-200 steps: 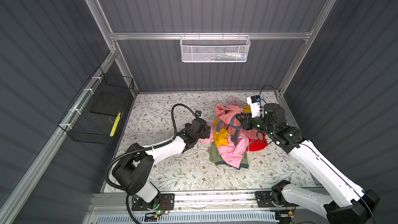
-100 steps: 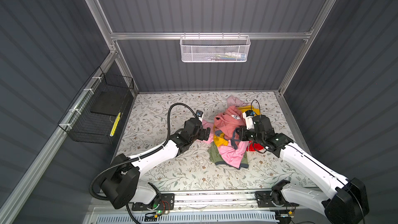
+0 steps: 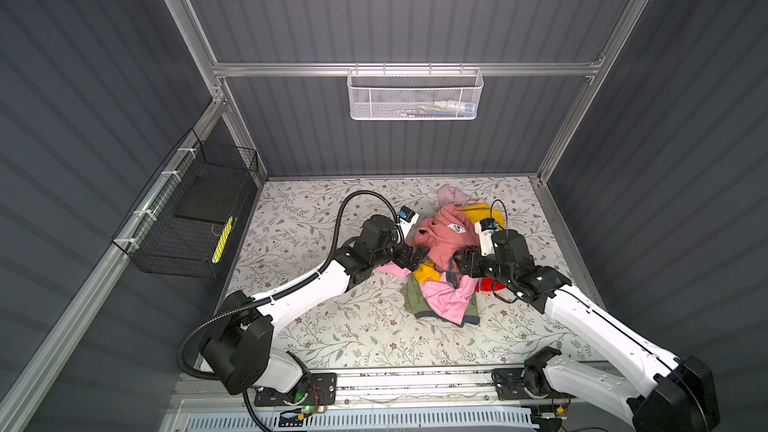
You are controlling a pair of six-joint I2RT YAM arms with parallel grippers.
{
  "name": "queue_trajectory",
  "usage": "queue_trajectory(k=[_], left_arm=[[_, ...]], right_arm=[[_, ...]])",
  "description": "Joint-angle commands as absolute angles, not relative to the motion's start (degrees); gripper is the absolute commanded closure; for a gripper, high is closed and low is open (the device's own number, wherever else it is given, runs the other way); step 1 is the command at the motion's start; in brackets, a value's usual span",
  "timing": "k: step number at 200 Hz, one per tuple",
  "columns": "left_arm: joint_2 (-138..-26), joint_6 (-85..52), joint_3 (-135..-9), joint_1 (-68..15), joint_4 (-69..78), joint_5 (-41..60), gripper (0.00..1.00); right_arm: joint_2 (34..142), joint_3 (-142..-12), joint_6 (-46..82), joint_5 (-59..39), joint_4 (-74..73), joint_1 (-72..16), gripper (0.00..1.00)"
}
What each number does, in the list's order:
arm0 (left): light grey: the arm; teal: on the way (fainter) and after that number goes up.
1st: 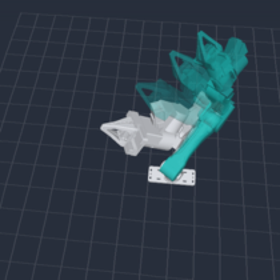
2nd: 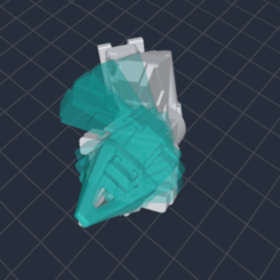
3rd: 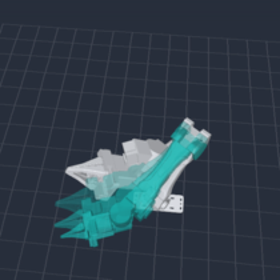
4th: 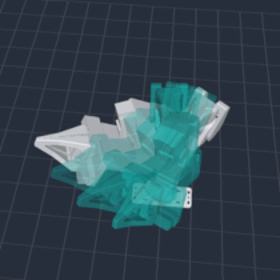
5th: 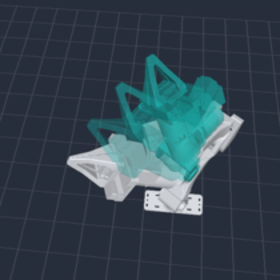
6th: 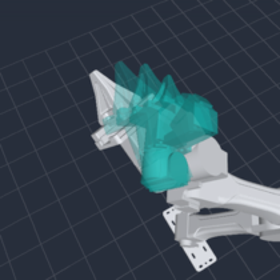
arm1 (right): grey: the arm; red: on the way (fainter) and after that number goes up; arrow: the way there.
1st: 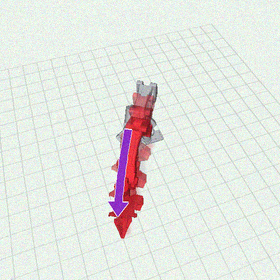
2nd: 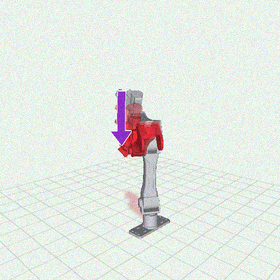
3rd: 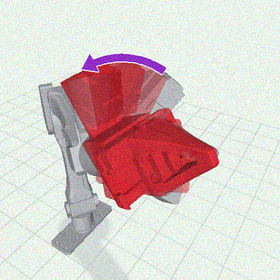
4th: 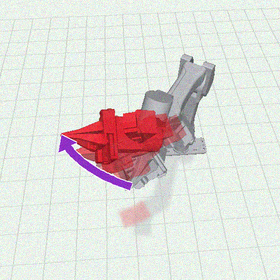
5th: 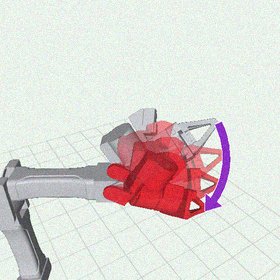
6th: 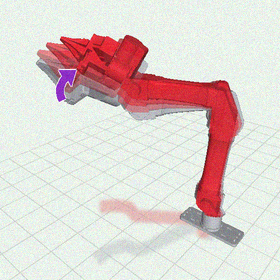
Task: Pick out a specific cloth from the pile
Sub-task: 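Open the right gripper to release the sweatshirt to the left gripper, then carry the sweatshirt with the left gripper away from the pile toward the far corner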
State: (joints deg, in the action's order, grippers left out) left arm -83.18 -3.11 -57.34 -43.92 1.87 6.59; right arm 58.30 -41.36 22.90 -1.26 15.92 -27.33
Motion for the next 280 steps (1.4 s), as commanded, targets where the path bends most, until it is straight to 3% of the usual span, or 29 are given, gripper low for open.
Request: queue_trajectory(k=[1, 42, 94, 174, 190, 207, 235, 247, 280], left_arm=[[-82.41, -0.02, -60.27, -44.71, -1.34, 10.14, 0.0], [-88.05, 2.71, -67.88, -46.98, -7.25, 10.0, 0.0], [-99.23, 4.31, -78.54, -50.54, -16.84, 3.53, 0.0], [-112.39, -2.94, -90.61, -52.47, -19.99, -9.09, 0.01], [-112.1, -3.33, -90.19, -52.42, -18.15, -9.49, 0.15], [-109.73, -3.78, -87.57, -52.34, -14.51, -9.58, 0.46], [-105.78, -3.11, -84.92, -52.38, -11.33, -9.46, 0.8], [-104.26, -3.29, -84.52, -52.38, -10.88, -9.8, 1.0], [-99.09, -4.38, -81.9, -52.37, -7.53, -10.54, 1.0]], right_arm=[[56.07, -40.52, 21.81, 0.58, 15.1, -26.81, 0.18], [52.0, -39.1, 21.14, 3.02, 14.22, -26.46, 0.01], [44.68, -35.05, 20.19, 5.36, 15.5, -22.82, 0.01], [36.84, -32.0, 21.28, 3.79, 18.28, -15.65, 0.01], [36.19, -31.91, 21.31, 4.12, 19.31, -15.53, 0.01], [35.65, -31.52, 21.51, 4.17, 19.77, -15.47, 0.01], [35.32, -30.35, 22.4, 3.85, 18.79, -15.3, 0.01], [35.59, -29.89, 22.96, 3.36, 18.06, -15.29, 0.01], [37.16, -29.54, 23.68, 1.17, 16.79, -15.28, 0.01]])
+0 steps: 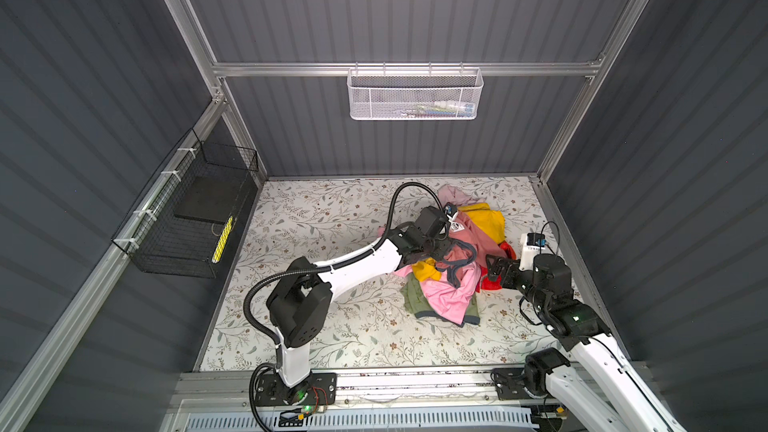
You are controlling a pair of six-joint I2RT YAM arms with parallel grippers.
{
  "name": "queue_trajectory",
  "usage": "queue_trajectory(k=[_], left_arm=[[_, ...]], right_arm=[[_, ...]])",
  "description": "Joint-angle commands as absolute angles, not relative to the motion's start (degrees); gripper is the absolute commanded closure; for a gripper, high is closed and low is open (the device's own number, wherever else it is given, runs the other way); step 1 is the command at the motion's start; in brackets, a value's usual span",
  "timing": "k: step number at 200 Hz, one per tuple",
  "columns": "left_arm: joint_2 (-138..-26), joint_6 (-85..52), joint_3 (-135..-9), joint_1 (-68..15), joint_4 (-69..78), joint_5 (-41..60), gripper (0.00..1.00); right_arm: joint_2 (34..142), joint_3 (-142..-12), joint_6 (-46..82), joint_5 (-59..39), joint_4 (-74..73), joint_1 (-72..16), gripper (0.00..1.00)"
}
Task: Pick out a specific cloth from the pile
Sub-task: 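Carry the sweatshirt with the left gripper away from the pile toward the far corner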
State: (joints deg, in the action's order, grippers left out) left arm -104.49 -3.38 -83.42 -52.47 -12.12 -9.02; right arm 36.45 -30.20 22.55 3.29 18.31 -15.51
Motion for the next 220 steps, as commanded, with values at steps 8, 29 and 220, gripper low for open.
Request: queue_trajectory(k=[8, 29, 220], left_arm=[[-97.94, -4.64, -81.51, -52.38, -7.23, -11.06, 1.0], [-94.95, -4.96, -80.46, -52.34, -6.67, -12.72, 1.0], [-72.53, 4.38, -77.34, -50.11, -8.17, -40.61, 1.0]], right_arm=[[37.42, -29.5, 23.94, 0.57, 16.46, -15.29, 0.01], [37.42, -28.82, 24.6, -0.55, 15.05, -15.29, 0.01], [37.55, -26.64, 25.32, -5.19, 10.02, -15.29, 0.01]])
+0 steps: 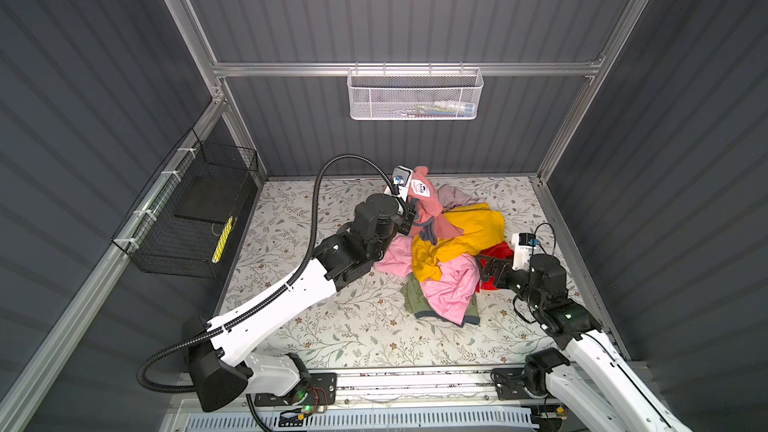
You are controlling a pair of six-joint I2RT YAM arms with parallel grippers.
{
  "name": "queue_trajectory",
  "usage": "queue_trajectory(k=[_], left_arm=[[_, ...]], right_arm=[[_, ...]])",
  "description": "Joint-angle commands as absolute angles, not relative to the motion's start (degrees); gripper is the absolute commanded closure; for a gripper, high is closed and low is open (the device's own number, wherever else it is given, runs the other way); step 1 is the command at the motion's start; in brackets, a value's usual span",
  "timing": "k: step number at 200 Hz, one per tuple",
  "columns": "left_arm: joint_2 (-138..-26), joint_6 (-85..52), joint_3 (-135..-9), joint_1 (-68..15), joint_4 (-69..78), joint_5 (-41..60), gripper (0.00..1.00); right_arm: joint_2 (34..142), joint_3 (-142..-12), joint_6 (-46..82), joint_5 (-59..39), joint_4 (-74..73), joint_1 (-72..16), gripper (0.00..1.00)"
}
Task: Pick out a specific cloth from the pile
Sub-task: 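Carry the sweatshirt with the left gripper away from the pile toward the far corner, then lower the dusty-rose sweatshirt onto the table near the wire basket with the left gripper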
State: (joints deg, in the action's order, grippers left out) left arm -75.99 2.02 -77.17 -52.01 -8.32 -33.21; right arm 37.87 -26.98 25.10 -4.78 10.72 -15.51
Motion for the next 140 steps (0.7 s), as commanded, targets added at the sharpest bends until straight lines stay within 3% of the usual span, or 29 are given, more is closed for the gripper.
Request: queue_trajectory(k=[1, 45, 79, 140], left_arm=[[-72.43, 4.34, -77.25, -50.06, -8.26, -40.69, 1.0], [-68.18, -0.43, -74.27, -40.26, -13.87, -39.88, 1.0], [-66.71, 0.35, -72.01, -37.5, -16.17, -43.12, 1.0], [-69.19, -2.95, -72.75, -27.56, -27.24, -38.65, 1.0]], right_arm=[[37.58, -26.64, 25.36, -5.23, 10.02, -15.29, 0.01], [37.99, -26.59, 25.66, -5.73, 9.44, -15.3, 0.01], [38.41, -26.63, 25.83, -6.15, 8.79, -15.29, 0.01], [38.76, -26.93, 25.73, -6.5, 8.68, -15.29, 0.01]])
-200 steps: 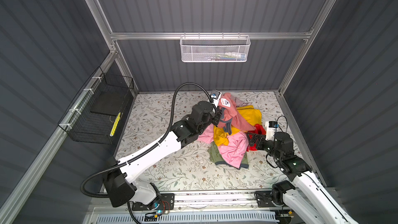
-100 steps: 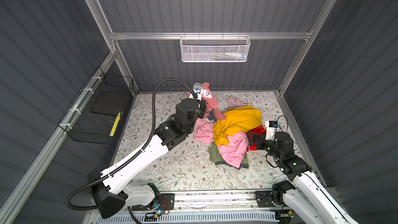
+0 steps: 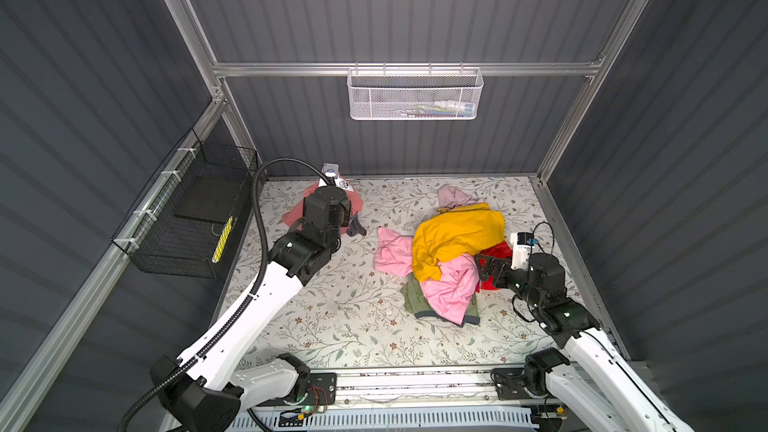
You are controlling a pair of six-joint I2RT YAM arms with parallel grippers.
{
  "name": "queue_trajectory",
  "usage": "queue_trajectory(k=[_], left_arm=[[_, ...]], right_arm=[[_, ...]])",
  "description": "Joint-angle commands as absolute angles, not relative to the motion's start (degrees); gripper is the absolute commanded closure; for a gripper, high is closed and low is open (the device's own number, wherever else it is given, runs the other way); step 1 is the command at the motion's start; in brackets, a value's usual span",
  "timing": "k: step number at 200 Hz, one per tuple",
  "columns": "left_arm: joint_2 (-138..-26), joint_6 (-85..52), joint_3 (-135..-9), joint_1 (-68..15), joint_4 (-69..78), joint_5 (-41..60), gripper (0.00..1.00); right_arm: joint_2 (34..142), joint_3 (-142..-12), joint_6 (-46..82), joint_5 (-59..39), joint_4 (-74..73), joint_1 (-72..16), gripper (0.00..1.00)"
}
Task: Pick out a specific cloth from the pile
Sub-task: 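Lower the dusty-rose sweatshirt onto the table near the wire basket with the left gripper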
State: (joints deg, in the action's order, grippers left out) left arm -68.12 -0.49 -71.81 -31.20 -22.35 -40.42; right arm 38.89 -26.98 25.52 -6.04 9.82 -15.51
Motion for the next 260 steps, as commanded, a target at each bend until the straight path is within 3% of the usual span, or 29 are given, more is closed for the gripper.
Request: queue_trajectory(k=[1, 56, 97, 132, 220, 260], left_arm=[[-69.31, -3.1, -72.76, -27.36, -27.55, -38.48, 1.0], [-72.18, -7.11, -71.41, -17.71, -32.77, -25.3, 1.0], [-76.6, -6.95, -73.45, -15.64, -34.23, -16.46, 1.0], [-77.74, -5.23, -75.64, -15.65, -30.41, 0.06, 1.0], [-79.23, -6.66, -87.73, -13.82, -31.19, -5.56, 1.0], [-83.26, -16.14, -82.35, -1.84, -25.44, 12.27, 1.0]], right_arm=[[38.8, -26.91, 25.79, -6.5, 8.65, -15.29, 0.01], [38.83, -26.86, 25.75, -6.59, 8.62, -15.29, 0.01], [39.03, -26.8, 25.88, -6.85, 8.47, -15.29, 0.01], [39.45, -26.64, 26.15, -6.99, 8.34, -15.29, 0.01], [41.22, -26.58, 27.67, -8.84, 6.48, -15.38, 0.01], [41.05, -26.46, 27.72, -8.98, 6.75, -15.38, 0.01]])
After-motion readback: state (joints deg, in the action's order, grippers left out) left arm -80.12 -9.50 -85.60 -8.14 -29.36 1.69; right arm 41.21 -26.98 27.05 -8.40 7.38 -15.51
